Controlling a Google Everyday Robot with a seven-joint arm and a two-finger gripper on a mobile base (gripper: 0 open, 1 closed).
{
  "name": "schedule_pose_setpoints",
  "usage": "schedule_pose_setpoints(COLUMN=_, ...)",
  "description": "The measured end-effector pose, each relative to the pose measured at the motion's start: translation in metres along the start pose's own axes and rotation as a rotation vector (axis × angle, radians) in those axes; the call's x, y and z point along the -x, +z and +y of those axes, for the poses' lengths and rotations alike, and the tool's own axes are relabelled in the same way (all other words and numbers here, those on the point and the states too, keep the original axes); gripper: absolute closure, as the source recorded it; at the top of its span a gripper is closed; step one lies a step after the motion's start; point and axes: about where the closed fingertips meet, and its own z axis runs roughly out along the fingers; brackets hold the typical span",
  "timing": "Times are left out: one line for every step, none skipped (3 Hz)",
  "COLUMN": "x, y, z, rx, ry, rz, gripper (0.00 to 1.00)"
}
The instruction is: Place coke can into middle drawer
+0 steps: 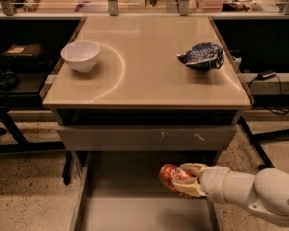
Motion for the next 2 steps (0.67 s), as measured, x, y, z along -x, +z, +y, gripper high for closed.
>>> schedule_pose_setpoints(x=-0.031, y=0.053, z=-0.003, rx=0.013, ry=-0.043, rz=-0.004, gripper=1.00)
schedule_pose_setpoints(x=-0.060, y=0.091, z=-0.009, rx=0.040, ry=-0.068, rz=0.016, gripper=1.00)
